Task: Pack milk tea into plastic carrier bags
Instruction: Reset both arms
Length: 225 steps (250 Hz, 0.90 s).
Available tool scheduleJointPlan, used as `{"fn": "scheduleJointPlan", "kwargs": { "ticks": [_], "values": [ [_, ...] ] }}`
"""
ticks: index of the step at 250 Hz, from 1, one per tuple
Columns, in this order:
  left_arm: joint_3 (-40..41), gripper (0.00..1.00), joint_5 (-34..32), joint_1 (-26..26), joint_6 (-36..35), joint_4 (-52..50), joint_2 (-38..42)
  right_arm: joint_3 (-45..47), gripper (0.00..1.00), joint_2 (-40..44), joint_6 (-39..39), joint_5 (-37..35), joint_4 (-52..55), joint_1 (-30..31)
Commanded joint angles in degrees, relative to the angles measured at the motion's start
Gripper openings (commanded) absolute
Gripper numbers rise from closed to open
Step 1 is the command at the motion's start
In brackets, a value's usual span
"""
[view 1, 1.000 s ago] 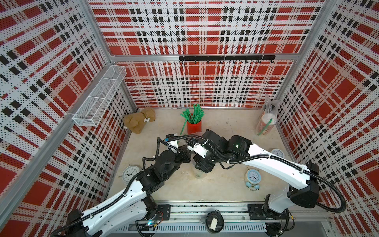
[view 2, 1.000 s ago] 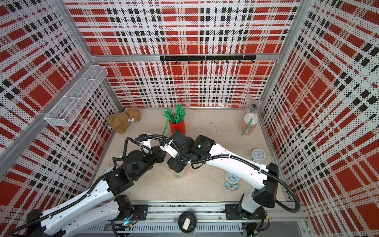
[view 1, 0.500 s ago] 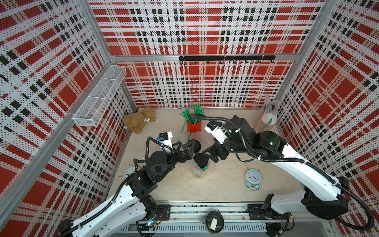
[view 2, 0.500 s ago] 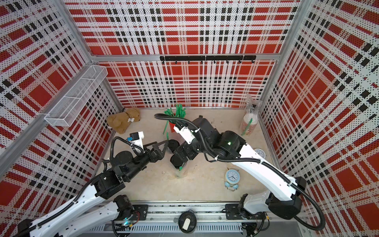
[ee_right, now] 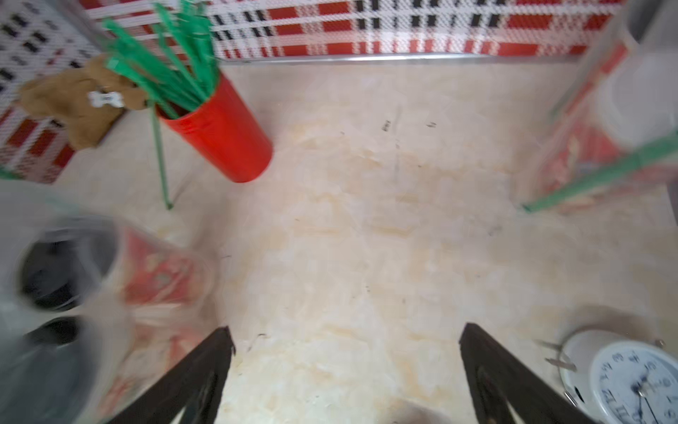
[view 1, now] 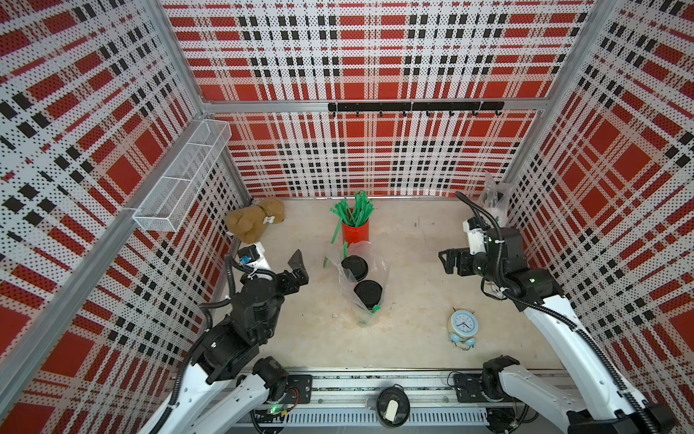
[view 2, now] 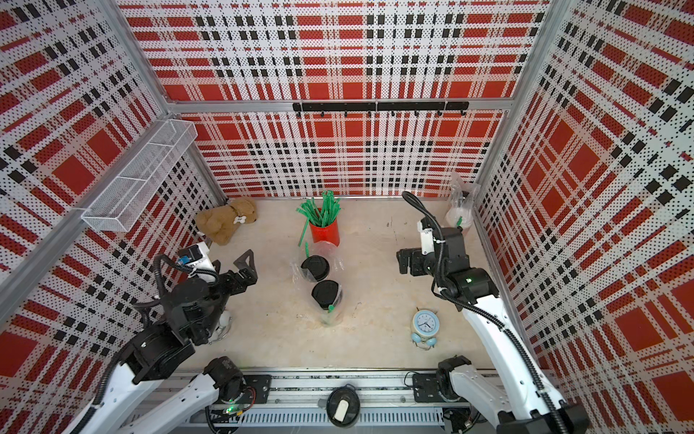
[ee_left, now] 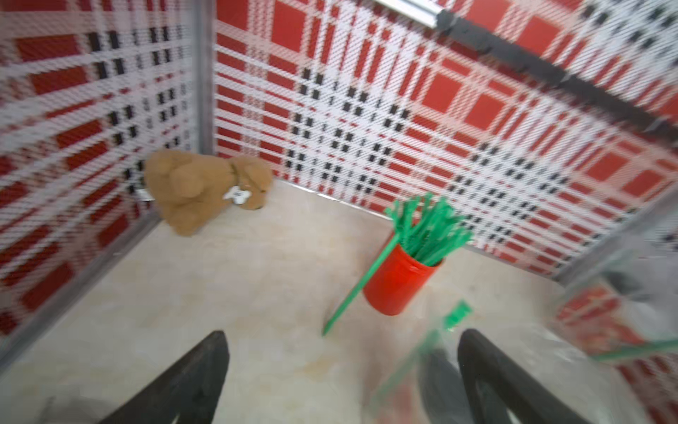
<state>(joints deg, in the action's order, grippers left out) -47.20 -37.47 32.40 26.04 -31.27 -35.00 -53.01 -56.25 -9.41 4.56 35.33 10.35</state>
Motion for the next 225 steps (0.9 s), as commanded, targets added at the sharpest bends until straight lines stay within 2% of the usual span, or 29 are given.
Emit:
{"fn": "scheduleJointPlan", "kwargs": {
  "ticks": [1, 27, 45, 86, 105, 125, 143, 158, 186, 213, 225],
  "values": [
    [3.05, 0.99, 1.72, -8.47, -3.78, -0.83, -7.41, 8.19, 1.0, 0.88, -1.17, -0.98, -16.03, -5.22],
    [7.76, 0.99, 2.63, -16.42, -4.72, 7.19, -11.81, 15.99, 1.0, 0.04, 2.75, -6.03, -27.64, -5.6],
    [12.55, 0.99, 0.89, -19.05, -5.08, 16.77, -12.51, 20.19, 1.0, -1.48, 5.31, -9.0, -35.04, -5.6],
    [22.59, 0.99, -3.11, -21.13, -9.51, 38.47, -15.15, 28.99, 1.0, -7.14, 10.05, -11.38, -55.02, -5.6],
    [25.21, 1.0, -3.26, -21.24, -16.91, 47.59, -18.8, 32.66, 1.0, -11.08, 11.24, -11.73, -66.55, -5.6],
    [27.84, 1.0, -3.14, -21.45, -21.66, 57.5, -23.73, 35.61, 1.0, -16.84, 11.39, -13.01, -79.12, -5.69],
    [30.2, 1.0, -0.17, -22.55, -23.38, 65.56, -27.46, 36.78, 1.0, -22.19, 12.37, -13.18, -88.7, -5.86],
    [31.95, 0.99, 2.93, -23.83, -23.64, 71.47, -30.27, 35.74, 1.0, -22.78, 13.61, -13.17, -87.45, -6.02],
    [34.03, 0.99, 6.85, -26.1, -24.45, 82.81, -36.97, 36.1, 1.0, -28.5, 13.0, -10.54, -93.71, -7.68],
    [33.99, 0.99, 10.7, -26.77, -25.62, 88.35, -40.71, 39.37, 1.0, -37.62, 13.38, -9.13, -111.11, -7.97],
    [33.42, 0.99, 12.51, -26.92, -25.34, 88.48, -41.82, 40.73, 1.0, -35.78, 12.75, -8.65, -110.24, -8.44]
  ]
}}
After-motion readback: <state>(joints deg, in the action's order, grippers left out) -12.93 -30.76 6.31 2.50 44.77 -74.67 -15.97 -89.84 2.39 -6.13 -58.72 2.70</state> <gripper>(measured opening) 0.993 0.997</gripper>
